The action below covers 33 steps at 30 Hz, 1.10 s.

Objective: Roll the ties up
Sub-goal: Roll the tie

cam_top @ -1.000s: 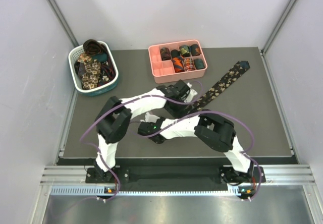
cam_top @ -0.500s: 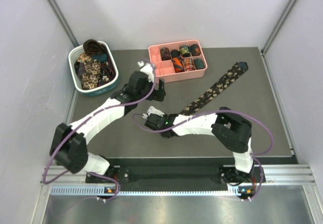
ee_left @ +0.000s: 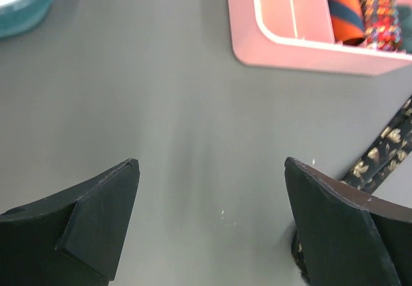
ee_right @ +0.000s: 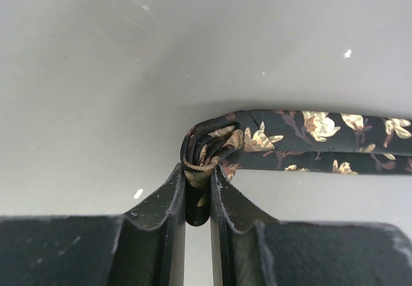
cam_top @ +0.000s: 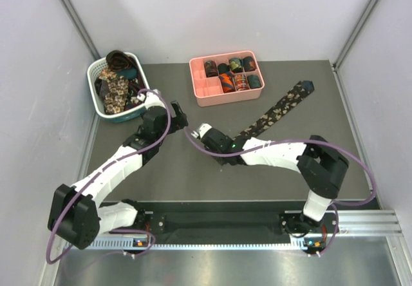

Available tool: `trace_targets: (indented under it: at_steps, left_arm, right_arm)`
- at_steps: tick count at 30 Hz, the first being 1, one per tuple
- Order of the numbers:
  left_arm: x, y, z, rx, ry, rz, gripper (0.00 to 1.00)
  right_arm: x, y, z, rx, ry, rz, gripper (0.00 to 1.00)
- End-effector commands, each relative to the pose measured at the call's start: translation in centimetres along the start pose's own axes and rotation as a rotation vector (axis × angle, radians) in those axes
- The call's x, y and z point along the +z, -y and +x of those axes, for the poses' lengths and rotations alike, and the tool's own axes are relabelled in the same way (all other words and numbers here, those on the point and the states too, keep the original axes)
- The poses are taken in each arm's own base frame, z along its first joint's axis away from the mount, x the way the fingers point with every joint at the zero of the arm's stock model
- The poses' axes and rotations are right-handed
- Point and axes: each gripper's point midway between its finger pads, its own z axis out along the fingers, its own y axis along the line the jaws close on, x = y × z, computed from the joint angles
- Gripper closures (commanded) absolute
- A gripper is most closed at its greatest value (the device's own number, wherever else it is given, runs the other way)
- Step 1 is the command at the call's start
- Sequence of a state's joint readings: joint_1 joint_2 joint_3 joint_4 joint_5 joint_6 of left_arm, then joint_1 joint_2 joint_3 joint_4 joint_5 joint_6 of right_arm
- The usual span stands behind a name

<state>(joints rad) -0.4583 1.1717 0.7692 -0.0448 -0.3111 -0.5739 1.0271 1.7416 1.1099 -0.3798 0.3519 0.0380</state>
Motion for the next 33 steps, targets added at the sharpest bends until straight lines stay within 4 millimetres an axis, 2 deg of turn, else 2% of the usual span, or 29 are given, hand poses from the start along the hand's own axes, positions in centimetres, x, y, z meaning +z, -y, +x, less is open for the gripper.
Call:
trace_targets:
  at_steps: [1,6,7,9,13,14,19,20,22,23,24,27,28,33]
  left_arm:
    - [0.4,1.1,0.1,-0.012,0.009,0.071,0.01]
    - [0.1,2.0,3.0,0.055,-0.064,0.19,0.01]
    - [0.0,2.5,3.9,0.079,-0.089,0.237,0.01]
    - [0.1,2.7,5.1,0.1,-0.132,0.265,0.01]
    - [-0.2,3.3,7.4,0.163,-0.205,0.342,0.01]
    - [-0.3,3.9,7.7,0.173,-0.208,0.378,0.01]
    - [-1.2,5.4,9.5,0.271,-0.198,0.479,0.02]
    - [-1.6,6.4,10.0,0.294,-0.194,0.512,0.02]
    - [-1.8,6.7,10.8,0.334,-0.184,0.526,0.02]
    - [-2.2,7.4,11.3,0.354,-0.179,0.551,0.03]
    - [-2.2,7.8,11.3,0.362,-0.157,0.566,0.03]
    - [-3.1,8.8,12.7,0.434,-0.124,0.641,0.01]
    - [-3.6,9.3,13.8,0.497,-0.128,0.685,0.01]
    - [-3.7,9.8,15.9,0.65,-0.134,0.729,0.02]
  right_arm:
    - [-1.5,-0.6,-2.9,0.097,0.115,-0.143,1.0]
    - [-1.8,-1.2,-2.6,0.15,0.113,-0.281,1.0]
    - [-1.5,-0.6,-2.5,0.168,0.11,-0.28,1.0]
    - [-1.7,-1.5,-2.3,0.18,0.103,-0.365,1.0]
    - [-1.6,-1.7,-1.9,0.231,0.095,-0.467,1.0]
    - [-1.8,-2.1,-2.1,0.239,0.105,-0.515,1.0]
    - [-2.0,-1.9,-1.9,0.309,0.113,-0.624,1.0]
    - [-2.2,-2.1,-2.1,0.315,0.123,-0.663,1.0]
    - [-2.1,-1.6,-1.8,0.348,0.12,-0.689,1.0]
    - [-2.4,-2.0,-1.7,0.358,0.121,-0.739,1.0]
    - [-2.3,-1.5,-1.9,0.378,0.138,-0.757,1.0]
    - [-2.3,-1.3,-1.6,0.414,0.135,-0.816,1.0]
    - [-2.1,-1.3,-1.4,0.42,0.128,-0.827,1.0]
    - [-1.5,-1.0,-1.2,0.455,0.12,-0.868,1.0]
